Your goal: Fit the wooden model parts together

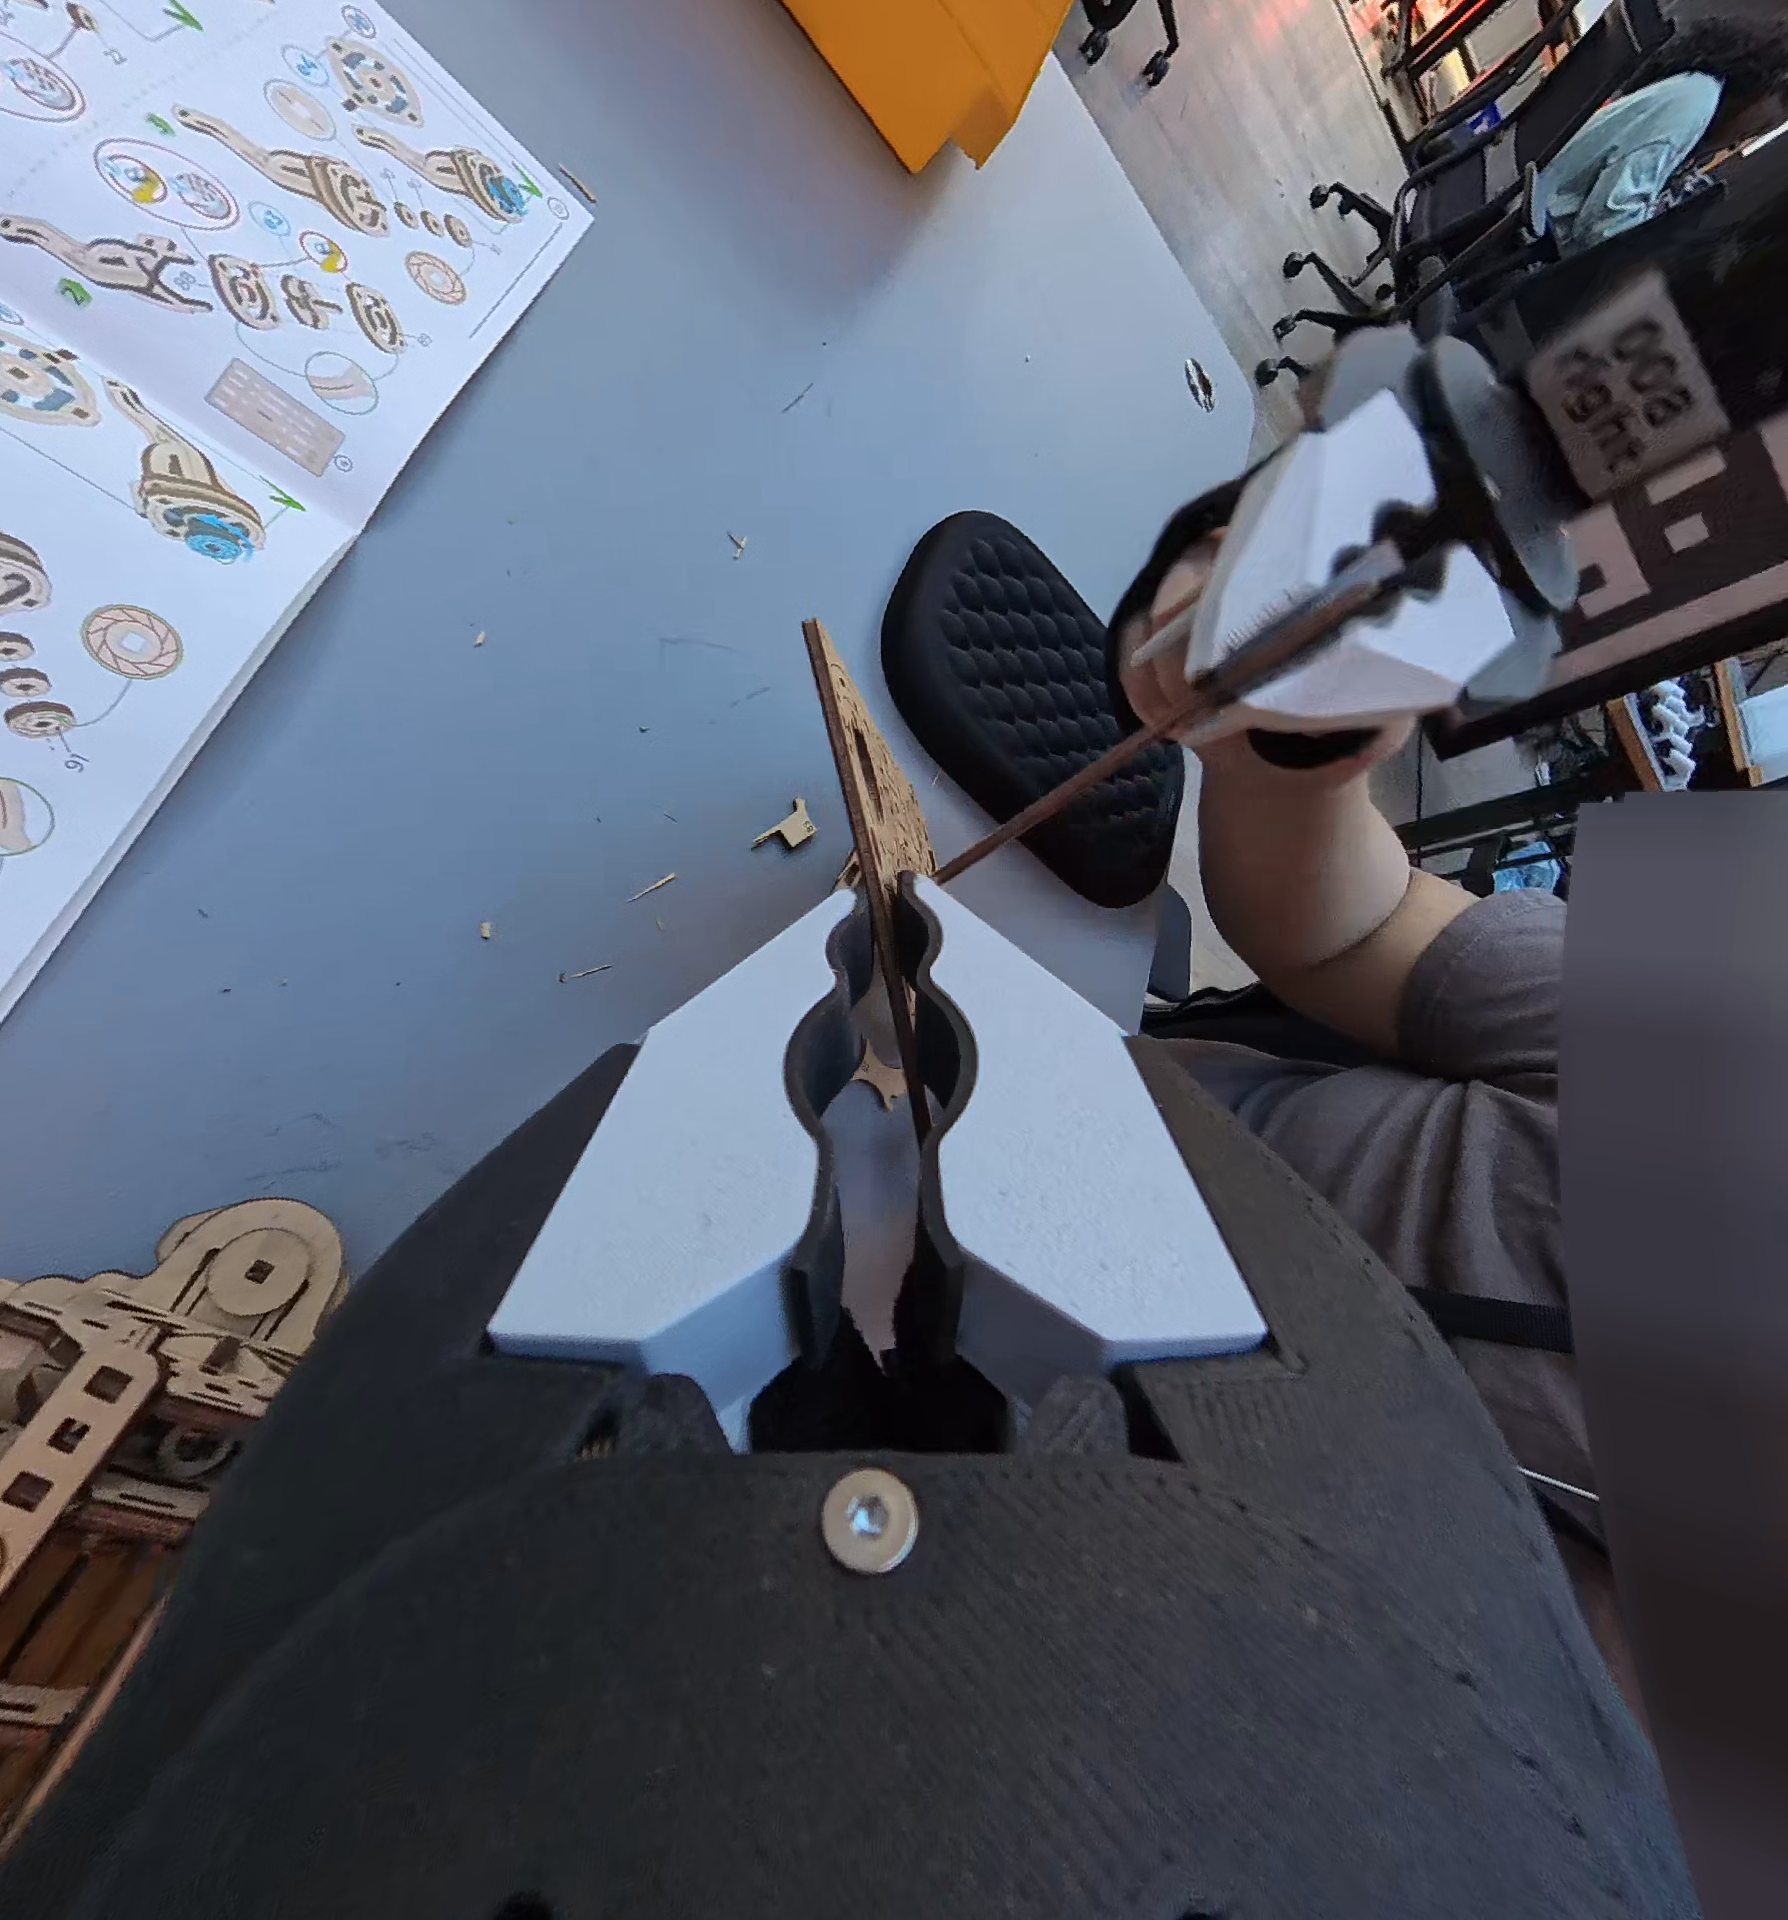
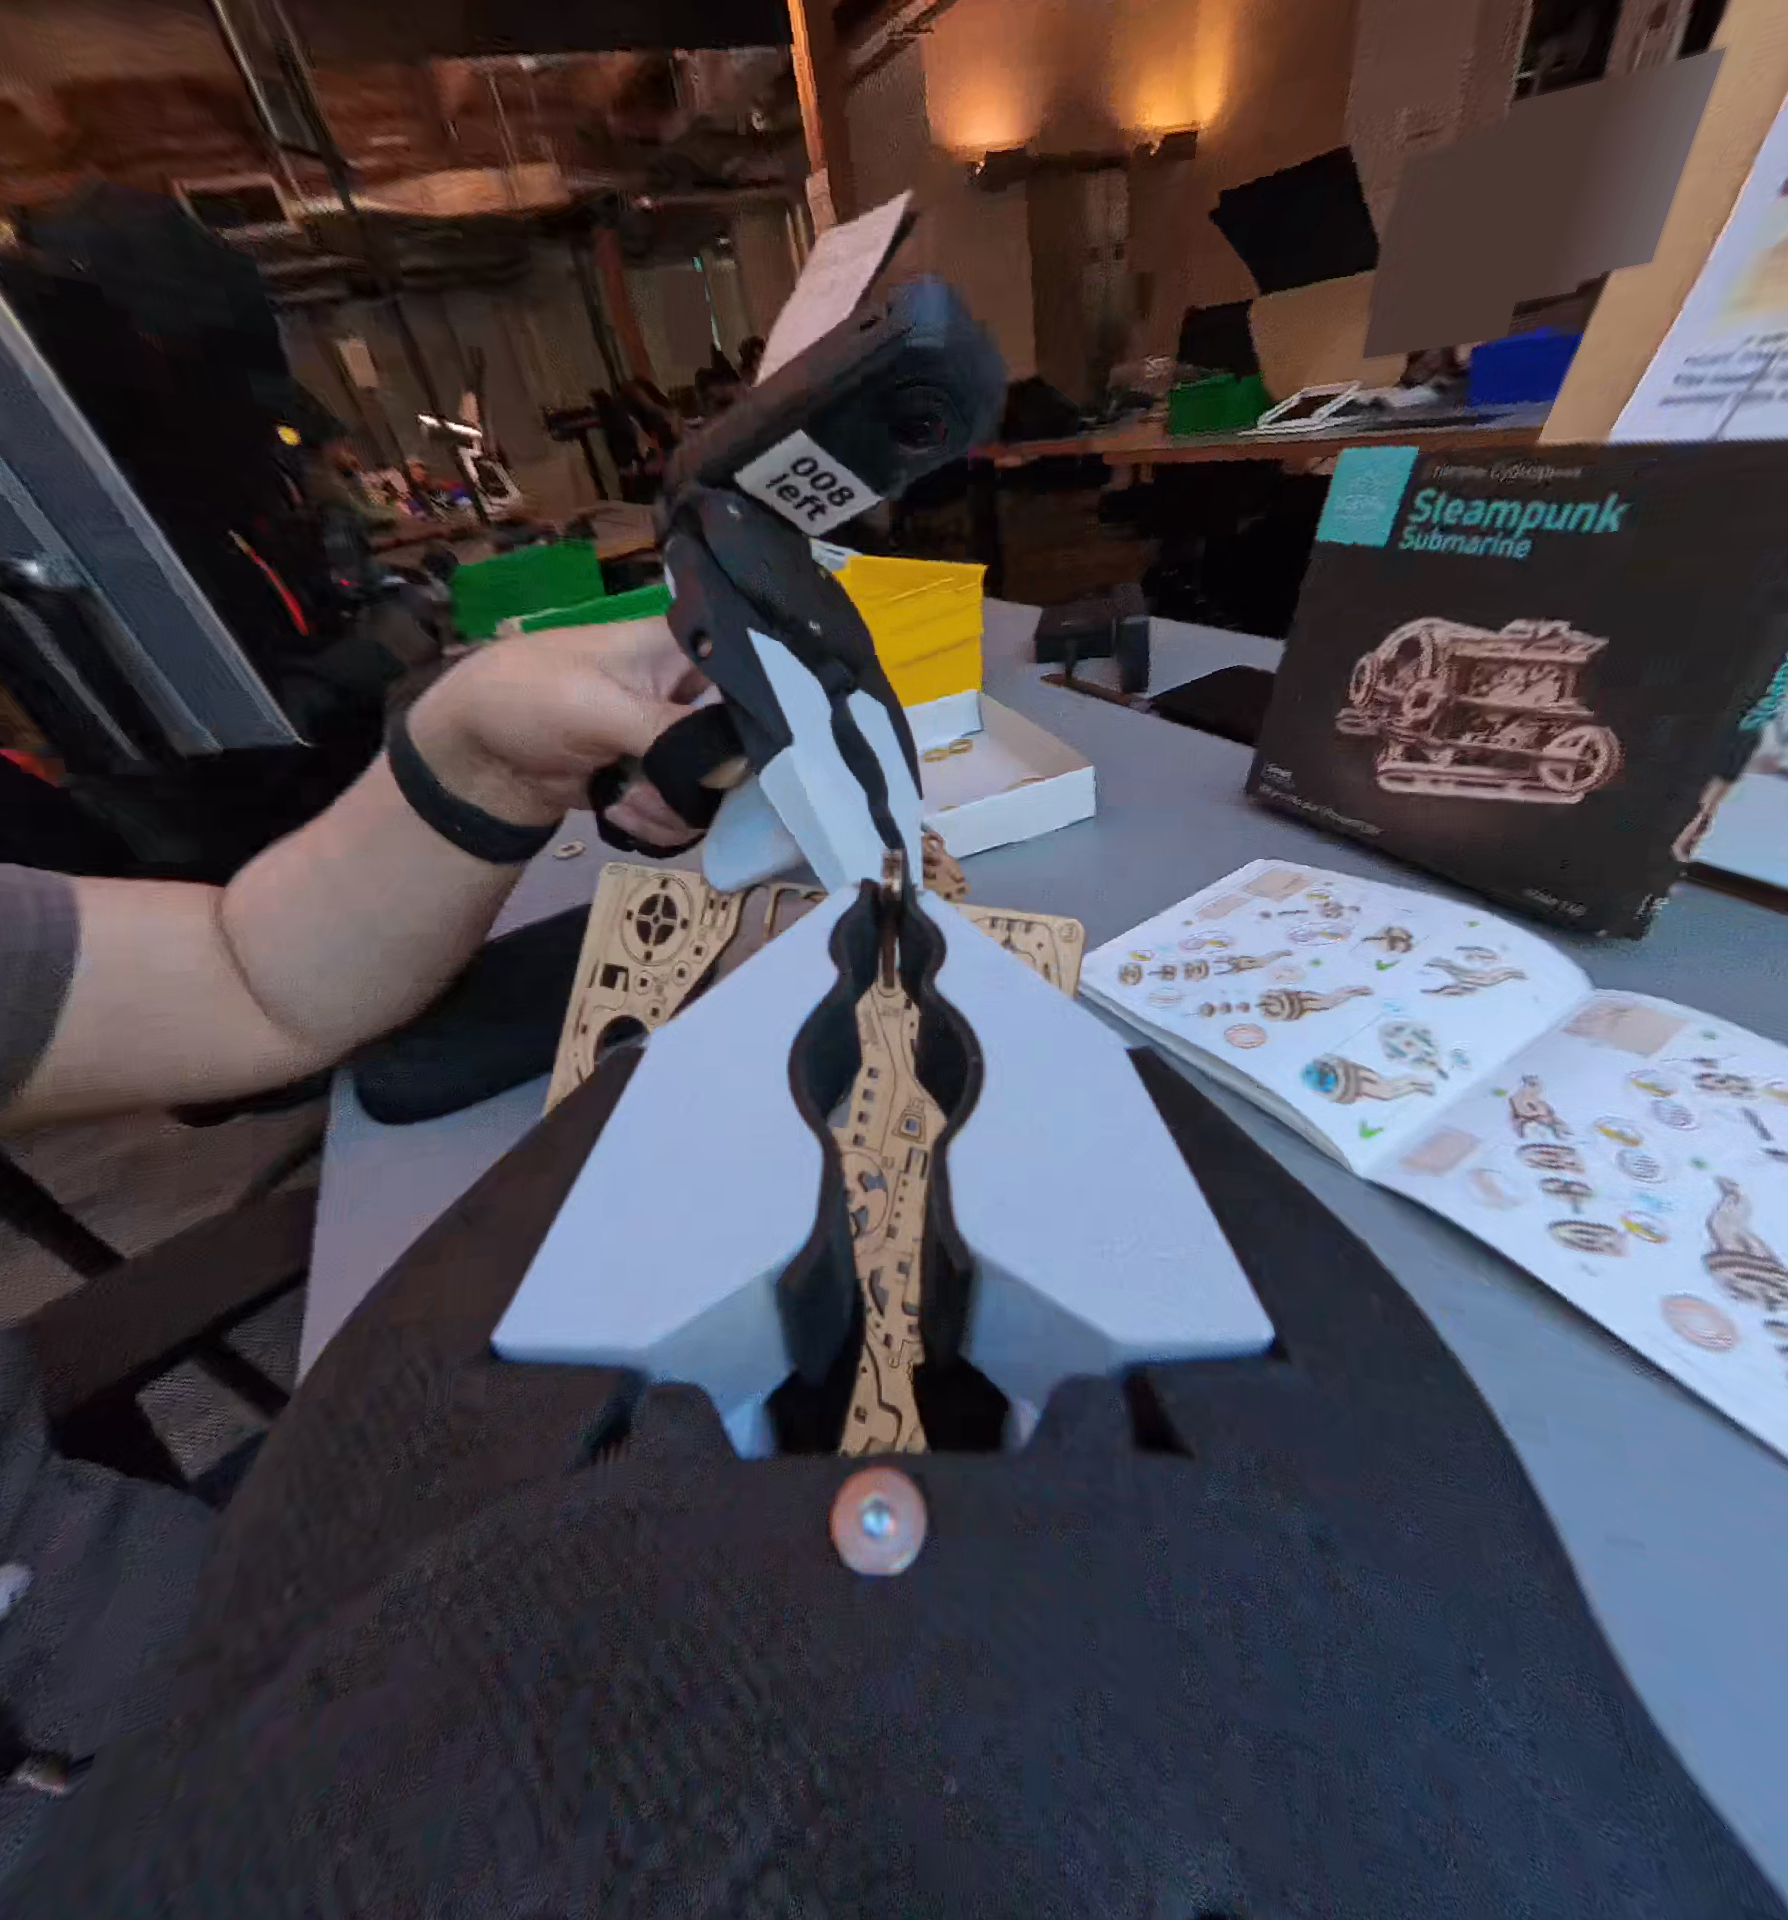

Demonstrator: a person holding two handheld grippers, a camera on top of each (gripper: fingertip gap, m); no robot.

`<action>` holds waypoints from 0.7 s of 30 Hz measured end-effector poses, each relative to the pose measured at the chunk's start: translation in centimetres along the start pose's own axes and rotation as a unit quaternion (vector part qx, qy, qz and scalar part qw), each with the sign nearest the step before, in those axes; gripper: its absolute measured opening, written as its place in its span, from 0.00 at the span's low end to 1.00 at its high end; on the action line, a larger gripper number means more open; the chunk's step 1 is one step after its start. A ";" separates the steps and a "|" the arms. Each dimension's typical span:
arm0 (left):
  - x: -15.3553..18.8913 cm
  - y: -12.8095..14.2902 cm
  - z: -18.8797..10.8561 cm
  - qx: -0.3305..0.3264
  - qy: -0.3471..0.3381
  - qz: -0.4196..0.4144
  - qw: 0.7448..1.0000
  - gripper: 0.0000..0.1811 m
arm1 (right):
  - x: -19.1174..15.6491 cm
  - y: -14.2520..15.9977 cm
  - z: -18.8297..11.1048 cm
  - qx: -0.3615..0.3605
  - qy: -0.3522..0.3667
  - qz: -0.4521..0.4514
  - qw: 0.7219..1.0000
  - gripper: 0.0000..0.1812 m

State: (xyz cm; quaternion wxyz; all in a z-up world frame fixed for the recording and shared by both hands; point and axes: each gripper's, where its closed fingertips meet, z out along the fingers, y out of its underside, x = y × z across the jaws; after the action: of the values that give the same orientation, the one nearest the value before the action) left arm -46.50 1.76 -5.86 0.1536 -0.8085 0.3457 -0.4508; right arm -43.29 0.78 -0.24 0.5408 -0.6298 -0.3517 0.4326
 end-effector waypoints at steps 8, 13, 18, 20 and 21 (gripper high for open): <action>-0.3 -0.2 -0.1 0.005 0.008 -0.011 1.000 0.00 | -1.8 2.6 -0.8 0.027 0.089 -0.125 0.988 0.01; -0.2 -0.1 0.0 0.003 0.002 -0.006 1.000 0.00 | -3.1 2.8 -0.1 -0.016 0.157 -0.222 0.962 0.01; -1.2 0.1 -0.1 -0.005 -0.039 0.007 0.999 0.02 | -3.4 2.3 2.0 -0.133 0.182 -0.303 0.926 0.01; -1.2 0.1 -0.1 -0.005 -0.038 0.006 0.999 0.02 | -3.1 1.7 2.4 -0.154 0.160 -0.268 0.938 0.01; -1.2 0.1 -0.1 -0.005 -0.039 0.007 0.999 0.02 | -2.8 1.4 2.3 -0.159 0.144 -0.241 0.947 0.01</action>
State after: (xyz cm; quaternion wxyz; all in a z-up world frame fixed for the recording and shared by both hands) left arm -47.10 2.52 -6.59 0.1662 -0.8236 0.3473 -0.4165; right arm -46.52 -1.14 -1.23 0.5661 -0.6601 -0.4756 0.1327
